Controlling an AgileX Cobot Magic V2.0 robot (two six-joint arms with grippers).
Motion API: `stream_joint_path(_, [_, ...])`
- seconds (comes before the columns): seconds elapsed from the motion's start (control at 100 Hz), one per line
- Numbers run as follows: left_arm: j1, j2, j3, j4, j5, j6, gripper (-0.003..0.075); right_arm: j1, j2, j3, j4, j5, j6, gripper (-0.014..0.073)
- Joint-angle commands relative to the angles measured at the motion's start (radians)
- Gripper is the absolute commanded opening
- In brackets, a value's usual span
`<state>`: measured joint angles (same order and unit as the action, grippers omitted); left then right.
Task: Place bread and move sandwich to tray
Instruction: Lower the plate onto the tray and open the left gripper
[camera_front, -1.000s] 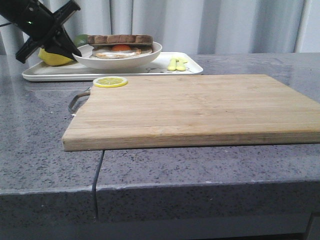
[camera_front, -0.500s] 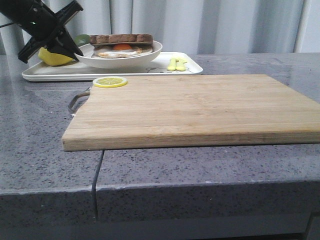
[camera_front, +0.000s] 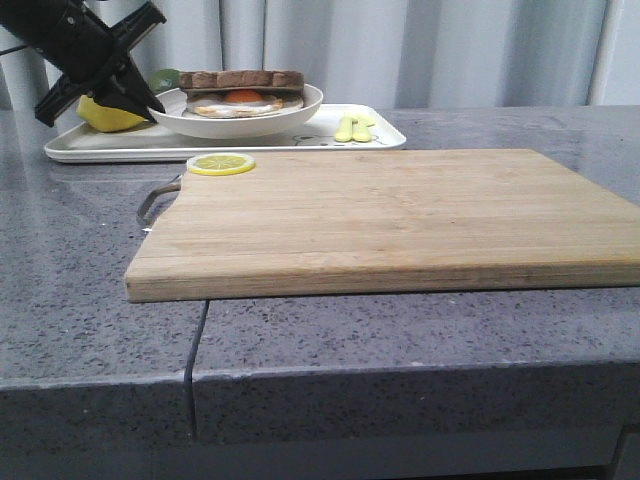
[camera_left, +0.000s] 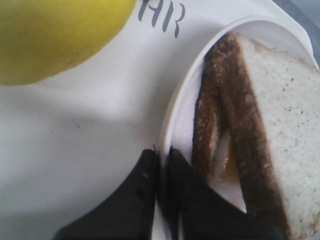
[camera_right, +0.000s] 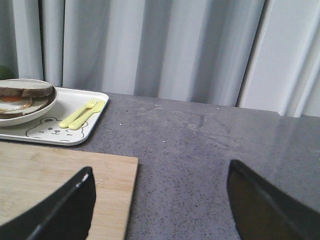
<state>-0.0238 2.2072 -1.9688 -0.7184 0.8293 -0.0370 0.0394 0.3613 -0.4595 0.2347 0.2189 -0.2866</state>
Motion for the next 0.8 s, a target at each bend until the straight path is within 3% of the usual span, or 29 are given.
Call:
stream_joint_path(0.0, [-0.006,-0.074,-0.039,-0.048,-0.048,-0.031,-0.002,-0.008,0.006,-0.025,-0.005,-0.082,0.002,0.0549])
stream_joint_path(0.79, [-0.014,-0.05,-0.039,-0.046,-0.059,-0.035,-0.002,-0.008,0.006,-0.025,-0.005,-0.082,0.002,0.0549])
